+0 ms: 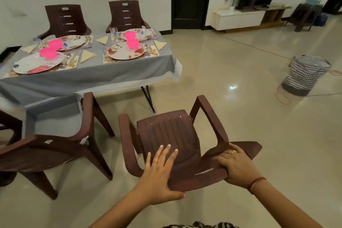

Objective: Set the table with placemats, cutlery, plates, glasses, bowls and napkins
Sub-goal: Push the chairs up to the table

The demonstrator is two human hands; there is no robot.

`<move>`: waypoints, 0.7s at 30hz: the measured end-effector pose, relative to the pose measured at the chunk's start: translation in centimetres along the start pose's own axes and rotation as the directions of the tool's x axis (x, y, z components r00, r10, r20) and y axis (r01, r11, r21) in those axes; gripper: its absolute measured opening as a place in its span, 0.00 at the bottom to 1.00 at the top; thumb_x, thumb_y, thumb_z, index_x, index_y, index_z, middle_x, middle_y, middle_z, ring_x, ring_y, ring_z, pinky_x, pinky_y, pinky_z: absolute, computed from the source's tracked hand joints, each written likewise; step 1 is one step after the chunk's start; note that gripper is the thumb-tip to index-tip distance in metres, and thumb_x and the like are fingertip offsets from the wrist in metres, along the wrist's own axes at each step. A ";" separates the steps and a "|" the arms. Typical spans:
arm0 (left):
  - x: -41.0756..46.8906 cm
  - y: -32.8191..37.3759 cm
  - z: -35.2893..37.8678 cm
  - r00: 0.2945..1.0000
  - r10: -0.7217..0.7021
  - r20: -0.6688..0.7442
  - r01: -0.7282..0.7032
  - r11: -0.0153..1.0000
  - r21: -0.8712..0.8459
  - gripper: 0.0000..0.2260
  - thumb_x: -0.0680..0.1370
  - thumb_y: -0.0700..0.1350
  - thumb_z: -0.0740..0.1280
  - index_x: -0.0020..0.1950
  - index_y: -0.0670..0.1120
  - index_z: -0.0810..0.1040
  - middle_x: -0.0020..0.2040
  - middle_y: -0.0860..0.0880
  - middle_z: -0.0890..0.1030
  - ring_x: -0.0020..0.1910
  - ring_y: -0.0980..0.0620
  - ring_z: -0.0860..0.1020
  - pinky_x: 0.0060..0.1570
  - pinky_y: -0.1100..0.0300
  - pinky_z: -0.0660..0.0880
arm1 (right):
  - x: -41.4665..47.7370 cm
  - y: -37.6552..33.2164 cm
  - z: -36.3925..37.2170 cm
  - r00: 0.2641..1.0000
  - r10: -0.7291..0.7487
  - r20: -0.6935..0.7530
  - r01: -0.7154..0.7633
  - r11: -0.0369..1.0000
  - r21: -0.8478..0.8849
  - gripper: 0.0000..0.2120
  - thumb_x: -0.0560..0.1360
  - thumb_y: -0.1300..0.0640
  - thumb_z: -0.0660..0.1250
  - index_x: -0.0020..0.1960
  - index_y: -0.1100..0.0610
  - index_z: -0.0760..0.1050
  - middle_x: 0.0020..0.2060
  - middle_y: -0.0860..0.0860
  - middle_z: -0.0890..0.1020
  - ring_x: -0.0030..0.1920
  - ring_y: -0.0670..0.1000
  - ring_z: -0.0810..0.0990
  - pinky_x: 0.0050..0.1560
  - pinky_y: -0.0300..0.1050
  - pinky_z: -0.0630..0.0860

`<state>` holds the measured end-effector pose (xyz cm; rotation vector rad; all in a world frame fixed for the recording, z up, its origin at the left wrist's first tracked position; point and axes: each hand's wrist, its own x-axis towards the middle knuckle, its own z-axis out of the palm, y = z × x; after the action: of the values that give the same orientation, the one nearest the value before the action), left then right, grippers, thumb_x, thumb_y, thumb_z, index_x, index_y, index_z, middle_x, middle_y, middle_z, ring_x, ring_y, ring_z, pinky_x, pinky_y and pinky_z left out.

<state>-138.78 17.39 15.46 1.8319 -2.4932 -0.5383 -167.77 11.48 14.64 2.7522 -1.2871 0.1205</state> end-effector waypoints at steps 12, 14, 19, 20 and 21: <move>7.8 -5.8 -4.0 0.982 -0.148 -0.113 0.146 0.989 -0.026 0.52 0.61 0.77 0.62 0.78 0.56 0.46 0.78 0.52 0.39 0.72 0.54 0.29 0.69 0.44 0.29 | 13.2 5.0 2.1 0.988 -0.041 0.147 0.047 0.998 -0.033 0.17 0.69 0.40 0.55 0.43 0.46 0.78 0.35 0.43 0.81 0.38 0.47 0.80 0.47 0.45 0.72; 8.6 -7.2 -4.8 0.975 -0.168 -0.145 0.169 0.986 -0.008 0.51 0.61 0.77 0.62 0.77 0.56 0.49 0.78 0.52 0.43 0.74 0.53 0.31 0.70 0.43 0.29 | 15.2 4.9 2.3 0.992 -0.043 0.116 0.047 0.999 -0.026 0.17 0.67 0.40 0.54 0.36 0.47 0.77 0.28 0.44 0.79 0.31 0.47 0.79 0.39 0.45 0.73; 9.8 -11.3 -6.8 0.941 -0.298 -0.162 0.305 0.952 0.017 0.54 0.58 0.81 0.58 0.77 0.55 0.53 0.79 0.52 0.47 0.76 0.52 0.38 0.69 0.43 0.30 | 20.2 3.7 2.3 0.993 -0.074 0.096 0.069 0.996 0.055 0.13 0.67 0.43 0.59 0.38 0.51 0.76 0.33 0.48 0.81 0.35 0.55 0.81 0.41 0.47 0.73; 9.9 -12.3 -7.1 0.930 -0.333 -0.157 0.340 0.940 0.026 0.55 0.56 0.82 0.55 0.77 0.54 0.53 0.79 0.51 0.48 0.77 0.51 0.39 0.69 0.42 0.31 | 21.3 3.3 2.3 0.991 -0.081 0.106 0.072 0.994 0.087 0.14 0.69 0.44 0.58 0.42 0.51 0.76 0.38 0.49 0.82 0.40 0.56 0.81 0.45 0.48 0.72; 9.9 -13.2 -7.3 0.917 -0.369 -0.150 0.378 0.925 0.034 0.56 0.56 0.83 0.53 0.77 0.54 0.53 0.79 0.51 0.48 0.77 0.50 0.39 0.69 0.42 0.32 | 22.2 3.0 2.4 0.990 -0.097 0.100 0.087 0.991 0.103 0.14 0.71 0.44 0.57 0.45 0.51 0.76 0.42 0.50 0.82 0.44 0.57 0.81 0.47 0.48 0.72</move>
<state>-128.25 2.79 16.71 2.2992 -2.1004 -0.3193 -155.77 -7.60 14.97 2.9327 -1.2056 0.0336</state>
